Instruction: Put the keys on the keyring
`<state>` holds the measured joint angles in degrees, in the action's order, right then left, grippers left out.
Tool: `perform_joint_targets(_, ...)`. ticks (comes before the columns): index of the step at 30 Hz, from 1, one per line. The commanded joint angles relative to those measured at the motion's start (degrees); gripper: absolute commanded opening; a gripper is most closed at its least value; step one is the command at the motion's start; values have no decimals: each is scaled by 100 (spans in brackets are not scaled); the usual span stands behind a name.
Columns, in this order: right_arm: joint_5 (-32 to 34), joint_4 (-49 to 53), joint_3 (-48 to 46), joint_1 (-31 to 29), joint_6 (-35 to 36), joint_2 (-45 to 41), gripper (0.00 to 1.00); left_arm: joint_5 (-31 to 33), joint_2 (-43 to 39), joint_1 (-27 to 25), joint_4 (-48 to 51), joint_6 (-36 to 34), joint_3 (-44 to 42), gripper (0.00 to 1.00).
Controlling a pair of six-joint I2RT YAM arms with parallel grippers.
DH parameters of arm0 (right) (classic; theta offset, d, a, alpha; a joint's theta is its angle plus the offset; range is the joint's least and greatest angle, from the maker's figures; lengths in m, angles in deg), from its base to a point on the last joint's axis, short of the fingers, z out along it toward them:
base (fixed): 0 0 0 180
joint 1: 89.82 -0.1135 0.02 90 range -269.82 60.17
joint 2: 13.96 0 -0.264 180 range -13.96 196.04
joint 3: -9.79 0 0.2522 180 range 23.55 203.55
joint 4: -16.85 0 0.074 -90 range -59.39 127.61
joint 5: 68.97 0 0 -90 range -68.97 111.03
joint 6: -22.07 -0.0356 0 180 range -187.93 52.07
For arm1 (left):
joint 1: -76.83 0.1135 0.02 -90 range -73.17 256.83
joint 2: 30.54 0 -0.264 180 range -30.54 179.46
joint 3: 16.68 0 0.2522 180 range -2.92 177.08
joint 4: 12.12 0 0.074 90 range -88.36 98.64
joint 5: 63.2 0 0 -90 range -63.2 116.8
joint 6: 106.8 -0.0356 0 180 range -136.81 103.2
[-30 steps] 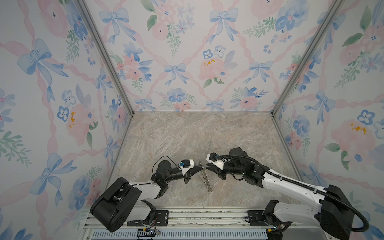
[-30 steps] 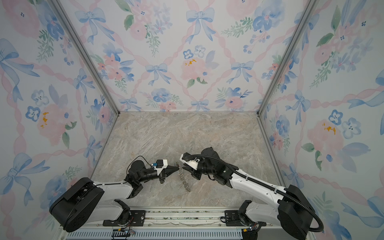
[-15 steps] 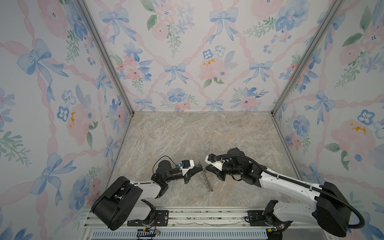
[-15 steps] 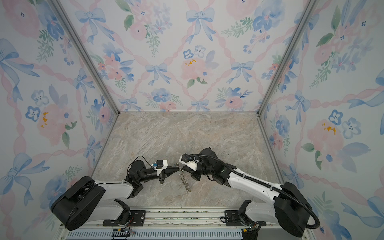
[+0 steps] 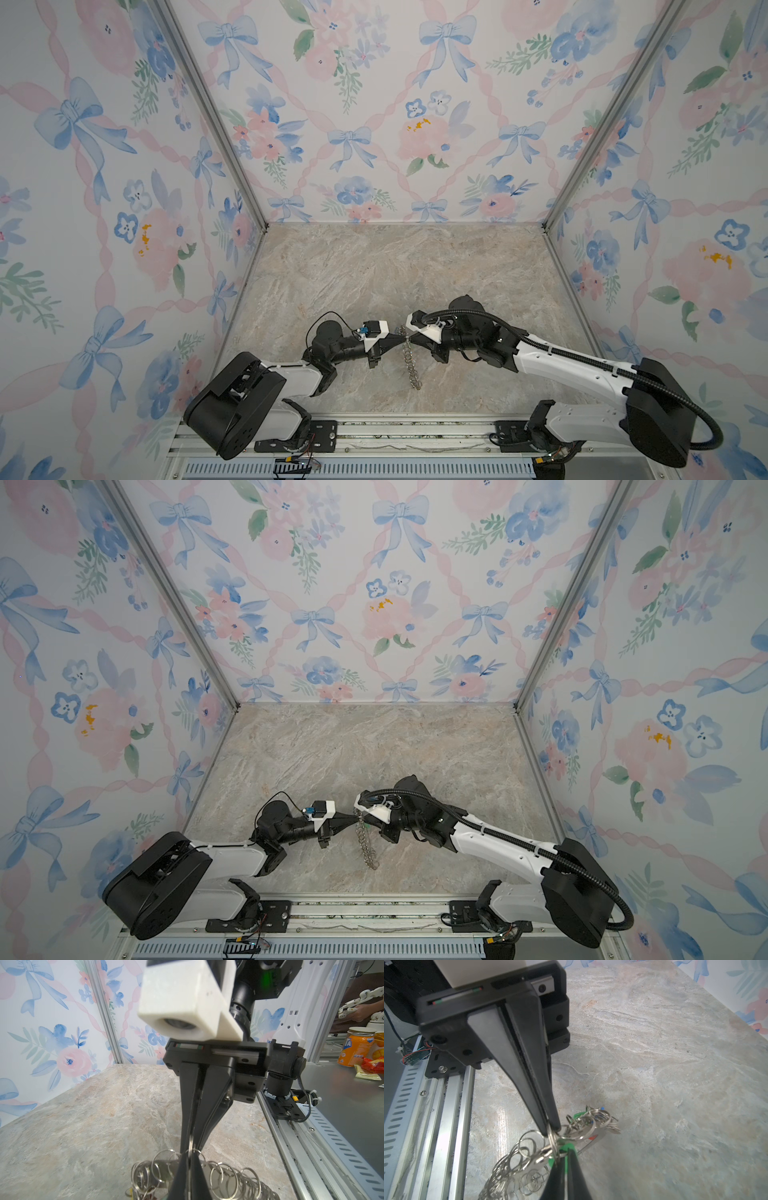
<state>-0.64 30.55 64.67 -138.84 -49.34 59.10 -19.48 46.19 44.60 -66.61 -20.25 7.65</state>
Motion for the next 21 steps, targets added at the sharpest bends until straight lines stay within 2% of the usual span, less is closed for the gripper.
perform_joint_targets(1,-68,76,221,-172,108,121,8,-98,34,-47,-303,-70,-29,0)
perform_joint_targets(10,380,74,205,-276,172,86,10,17,64,-47,-322,-86,-42,0)
perform_joint_targets(21,86,-223,-257,47,152,-481,15,80,61,-47,-324,-96,-59,0)
